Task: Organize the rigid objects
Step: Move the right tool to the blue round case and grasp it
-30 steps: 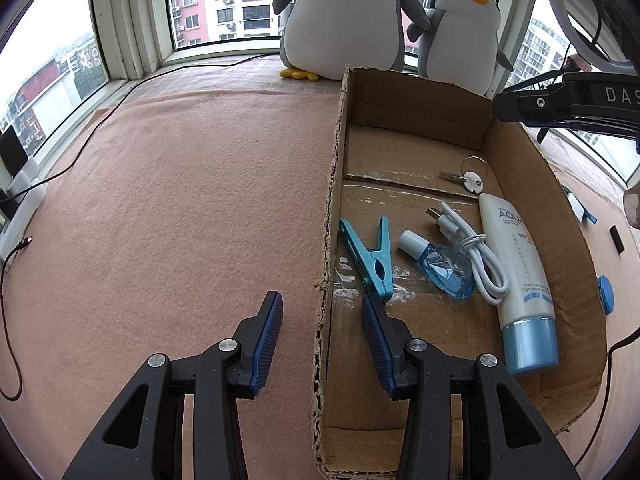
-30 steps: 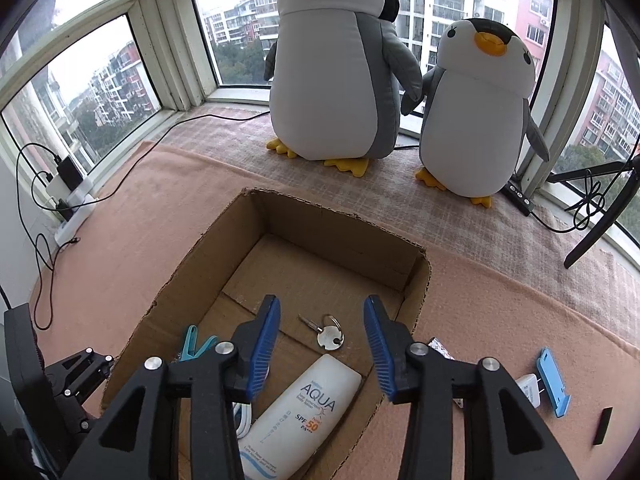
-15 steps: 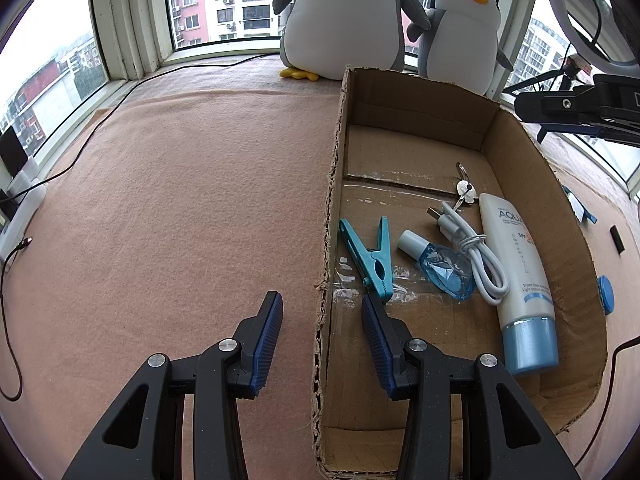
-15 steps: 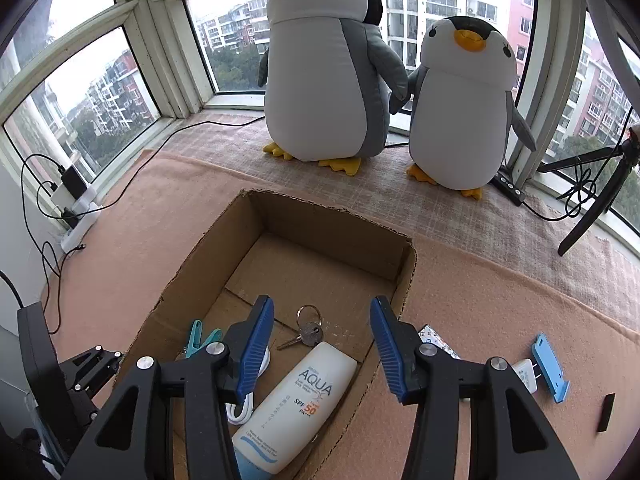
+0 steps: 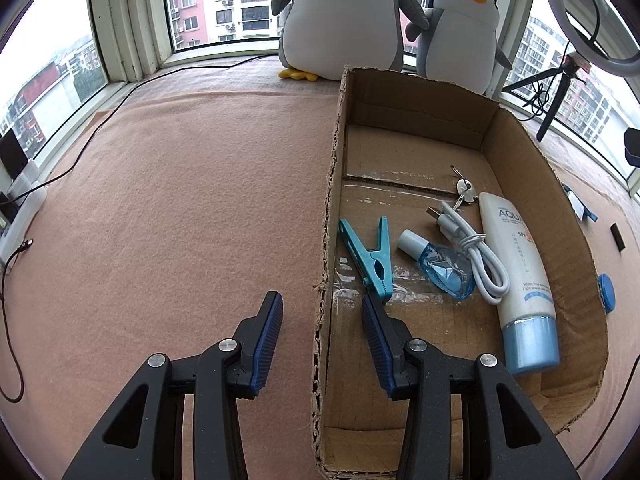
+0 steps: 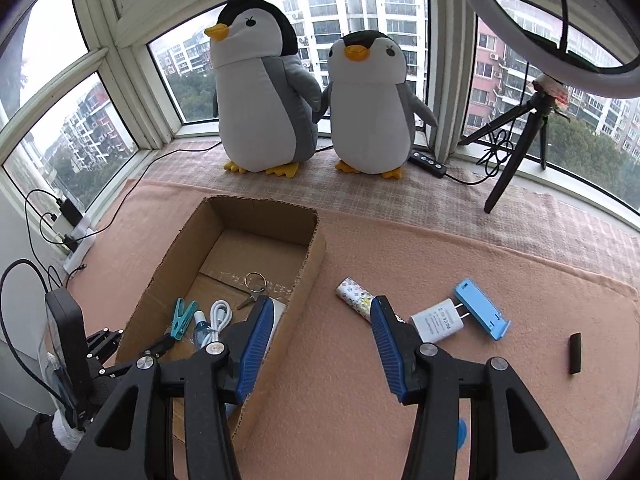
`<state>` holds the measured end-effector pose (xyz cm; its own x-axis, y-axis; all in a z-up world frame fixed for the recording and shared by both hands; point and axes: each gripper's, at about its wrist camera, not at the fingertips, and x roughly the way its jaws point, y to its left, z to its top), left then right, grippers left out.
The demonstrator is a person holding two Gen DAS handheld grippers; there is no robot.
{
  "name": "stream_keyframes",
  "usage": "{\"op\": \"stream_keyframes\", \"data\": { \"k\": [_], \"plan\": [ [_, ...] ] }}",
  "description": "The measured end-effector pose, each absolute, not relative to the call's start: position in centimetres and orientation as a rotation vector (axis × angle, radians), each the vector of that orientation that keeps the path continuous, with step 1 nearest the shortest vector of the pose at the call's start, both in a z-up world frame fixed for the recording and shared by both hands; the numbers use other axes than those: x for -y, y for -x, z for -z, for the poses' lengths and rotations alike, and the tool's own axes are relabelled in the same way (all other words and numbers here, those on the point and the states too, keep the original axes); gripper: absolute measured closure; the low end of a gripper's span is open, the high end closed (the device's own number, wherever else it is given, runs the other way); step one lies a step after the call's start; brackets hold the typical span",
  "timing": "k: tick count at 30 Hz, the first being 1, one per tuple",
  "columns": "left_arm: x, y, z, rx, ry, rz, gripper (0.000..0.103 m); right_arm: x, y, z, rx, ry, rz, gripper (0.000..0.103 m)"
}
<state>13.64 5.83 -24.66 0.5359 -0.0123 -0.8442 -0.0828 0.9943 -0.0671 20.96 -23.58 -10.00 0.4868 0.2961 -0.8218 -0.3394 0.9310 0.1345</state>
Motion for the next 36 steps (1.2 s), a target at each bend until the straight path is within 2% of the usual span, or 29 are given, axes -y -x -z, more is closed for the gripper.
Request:
{"op": "stream_keyframes", "data": {
  "k": [7, 11, 17, 36],
  "plan": [
    [-5.7, -13.7, 24.7, -1.005, 0.103, -0.042, 0.057, 28.8, -19.0, 10.2, -1.018, 0.021, -0.293, 0.056],
    [-5.8, -13.6, 24.7, -1.005, 0.101, -0.042, 0.057, 31.6, -17.7, 11.3, -1.046, 0.002, -0.239, 0.049],
    [-5.6, -13.5, 24.6, -1.005, 0.093, -0.042, 0.057, 34.2, -16.2, 14.0, -1.105, -0.027, -0.186, 0.048],
    [-5.5, -13.4, 24.7, -1.007, 0.096, -0.041, 0.057, 33.6, -15.8, 20.8, -1.224, 0.000, -0.144, 0.048]
  ]
}}
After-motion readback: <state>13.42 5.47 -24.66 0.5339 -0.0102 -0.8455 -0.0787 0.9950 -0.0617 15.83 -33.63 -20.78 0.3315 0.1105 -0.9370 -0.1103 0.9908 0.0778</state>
